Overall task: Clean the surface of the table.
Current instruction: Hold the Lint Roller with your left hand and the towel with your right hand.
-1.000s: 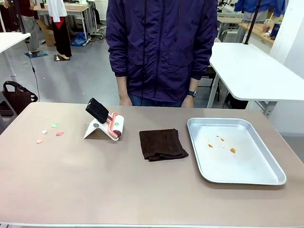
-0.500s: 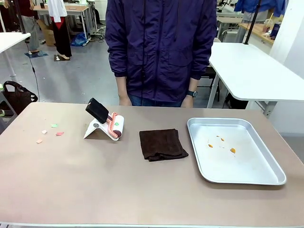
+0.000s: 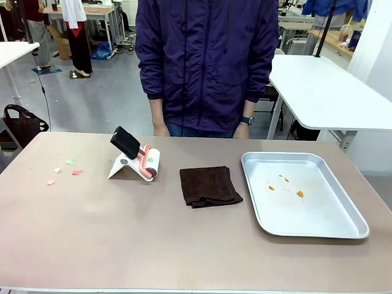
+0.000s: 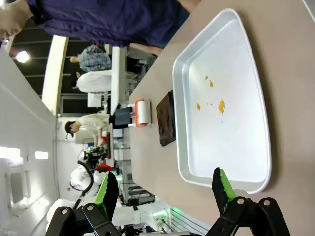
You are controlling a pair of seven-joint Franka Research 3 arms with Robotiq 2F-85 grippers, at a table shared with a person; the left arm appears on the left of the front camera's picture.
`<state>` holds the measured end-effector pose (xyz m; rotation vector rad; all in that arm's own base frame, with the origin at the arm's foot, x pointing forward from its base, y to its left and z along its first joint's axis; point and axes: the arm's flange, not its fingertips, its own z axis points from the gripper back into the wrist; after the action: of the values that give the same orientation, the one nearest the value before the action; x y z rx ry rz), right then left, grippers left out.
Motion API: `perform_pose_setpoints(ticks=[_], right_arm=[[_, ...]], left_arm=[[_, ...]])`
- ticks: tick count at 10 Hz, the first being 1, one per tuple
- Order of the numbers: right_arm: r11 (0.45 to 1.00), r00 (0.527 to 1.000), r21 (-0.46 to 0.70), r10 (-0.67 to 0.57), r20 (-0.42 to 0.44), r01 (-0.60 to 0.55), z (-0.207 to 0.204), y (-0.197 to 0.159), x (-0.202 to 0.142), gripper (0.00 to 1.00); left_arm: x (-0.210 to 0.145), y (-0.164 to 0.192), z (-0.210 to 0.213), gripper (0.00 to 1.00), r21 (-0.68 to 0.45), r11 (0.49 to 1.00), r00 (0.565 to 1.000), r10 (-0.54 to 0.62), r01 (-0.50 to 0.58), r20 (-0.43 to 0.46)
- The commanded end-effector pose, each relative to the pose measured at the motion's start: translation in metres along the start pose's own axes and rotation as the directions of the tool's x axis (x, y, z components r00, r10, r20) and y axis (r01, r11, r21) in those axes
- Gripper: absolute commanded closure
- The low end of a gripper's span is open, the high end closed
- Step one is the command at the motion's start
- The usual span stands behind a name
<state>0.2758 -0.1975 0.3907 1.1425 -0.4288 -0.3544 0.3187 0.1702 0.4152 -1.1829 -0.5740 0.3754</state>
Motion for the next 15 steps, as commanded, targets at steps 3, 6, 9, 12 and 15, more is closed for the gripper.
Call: perform_pose_setpoints(ticks=[3, 6, 9, 12, 15], right_arm=[[0.937, 0.973, -0.266, 0.229, -0.016, -0.225, -0.084, 0.081, -0.018, 0.0], [0.814, 0.898, -0.385, 0.366, -0.243, -0.435, -0.196, 0.13, -0.022, 0.0], [0.708, 0.795, -0.379, 0.455, -0.401, -0.596, -0.287, 0.149, -0.039, 0.0], [0.63, 0.752, -0.415, 0.496, -0.435, -0.656, -0.361, 0.145, -0.071, 0.0], [0.673, 0.841, -0.507, 0.398, -0.367, -0.539, -0.39, 0.137, -0.079, 0.0]], left_arm=[[-0.004, -0.059, -0.042, 0.0, 0.166, 0.969, 0.974, -0.153, 0.181, -0.169], [0.012, -0.081, -0.107, 0.0, 0.268, 0.943, 0.958, -0.128, 0.198, -0.257], [0.028, -0.089, -0.181, 0.0, 0.389, 0.889, 0.925, -0.089, 0.241, -0.368], [0.043, -0.081, -0.238, 0.0, 0.484, 0.839, 0.932, -0.069, 0.248, -0.356], [0.04, -0.074, -0.264, 0.0, 0.496, 0.82, 0.924, -0.098, 0.285, -0.369]])
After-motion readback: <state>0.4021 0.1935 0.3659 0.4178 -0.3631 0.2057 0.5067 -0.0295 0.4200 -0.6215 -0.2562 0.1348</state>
